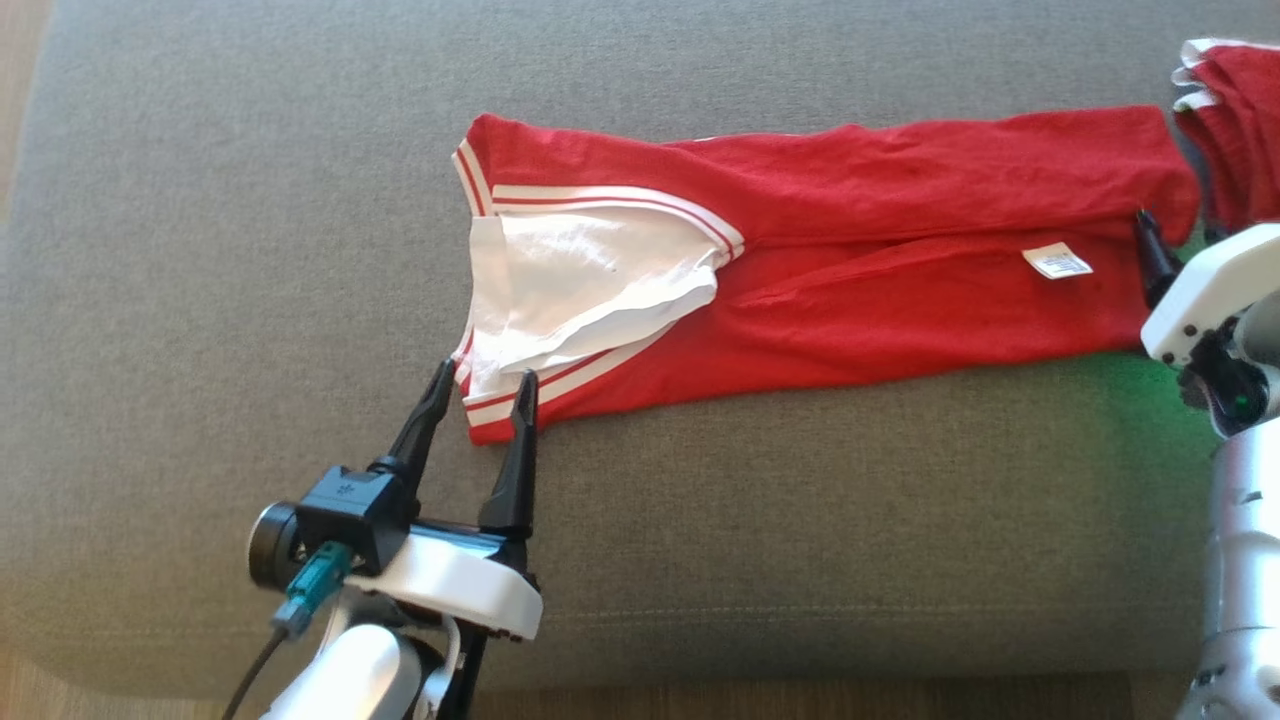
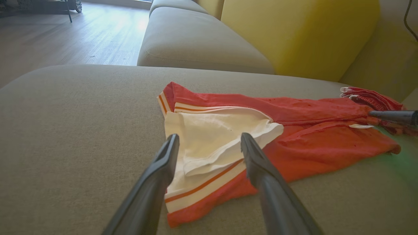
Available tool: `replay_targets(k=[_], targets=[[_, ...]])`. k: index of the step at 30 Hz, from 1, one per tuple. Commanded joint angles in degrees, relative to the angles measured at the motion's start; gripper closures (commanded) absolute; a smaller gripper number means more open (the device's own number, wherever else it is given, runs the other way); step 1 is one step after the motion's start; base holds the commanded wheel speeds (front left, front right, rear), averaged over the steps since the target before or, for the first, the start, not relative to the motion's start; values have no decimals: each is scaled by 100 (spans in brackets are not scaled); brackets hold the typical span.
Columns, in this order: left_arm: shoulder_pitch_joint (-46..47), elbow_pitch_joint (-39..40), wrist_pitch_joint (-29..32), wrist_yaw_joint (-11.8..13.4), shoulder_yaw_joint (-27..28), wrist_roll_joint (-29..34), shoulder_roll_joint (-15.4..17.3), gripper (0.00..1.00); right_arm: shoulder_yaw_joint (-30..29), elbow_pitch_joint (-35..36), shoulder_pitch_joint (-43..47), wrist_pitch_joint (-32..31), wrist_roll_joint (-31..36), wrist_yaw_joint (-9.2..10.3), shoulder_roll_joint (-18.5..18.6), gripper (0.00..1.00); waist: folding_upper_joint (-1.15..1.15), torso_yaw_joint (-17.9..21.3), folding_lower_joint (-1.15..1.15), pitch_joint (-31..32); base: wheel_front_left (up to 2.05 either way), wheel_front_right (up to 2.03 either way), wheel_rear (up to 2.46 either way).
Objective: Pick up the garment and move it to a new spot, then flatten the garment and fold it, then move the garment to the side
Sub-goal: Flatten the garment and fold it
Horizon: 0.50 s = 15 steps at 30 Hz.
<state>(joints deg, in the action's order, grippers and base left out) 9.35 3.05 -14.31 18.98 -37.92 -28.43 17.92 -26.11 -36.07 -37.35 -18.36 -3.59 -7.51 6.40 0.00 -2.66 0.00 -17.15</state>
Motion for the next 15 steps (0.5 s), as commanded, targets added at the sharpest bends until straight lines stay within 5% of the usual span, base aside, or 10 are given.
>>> replay_targets(k=[1, 10, 12, 14, 15], targets=[[156, 112, -68, -61, 233, 90, -3, 0, 12, -8, -216, -62, 159, 2, 106, 0, 0, -60, 0, -32, 0, 0, 0], [121, -109, -68, -328, 480, 252, -238, 0, -167, -910, -557, -277, 578, 2, 130, 0, 0, -174, 0, -65, 0, 0, 0], [100, -155, -68, -384, 522, 281, -283, 0, -131, -1067, -568, -363, 581, 2, 132, 38, 0, -181, 0, -42, 0, 0, 0], [74, -192, -69, -435, 562, 308, -318, 0, -67, -1188, -559, -428, 565, 2, 152, 93, 0, -186, 0, -4, 0, 0, 0], [61, -207, -69, -458, 585, 320, -333, 0, -41, -1227, -554, -435, 545, 2, 167, 100, 0, -187, 0, 18, 0, 0, 0]])
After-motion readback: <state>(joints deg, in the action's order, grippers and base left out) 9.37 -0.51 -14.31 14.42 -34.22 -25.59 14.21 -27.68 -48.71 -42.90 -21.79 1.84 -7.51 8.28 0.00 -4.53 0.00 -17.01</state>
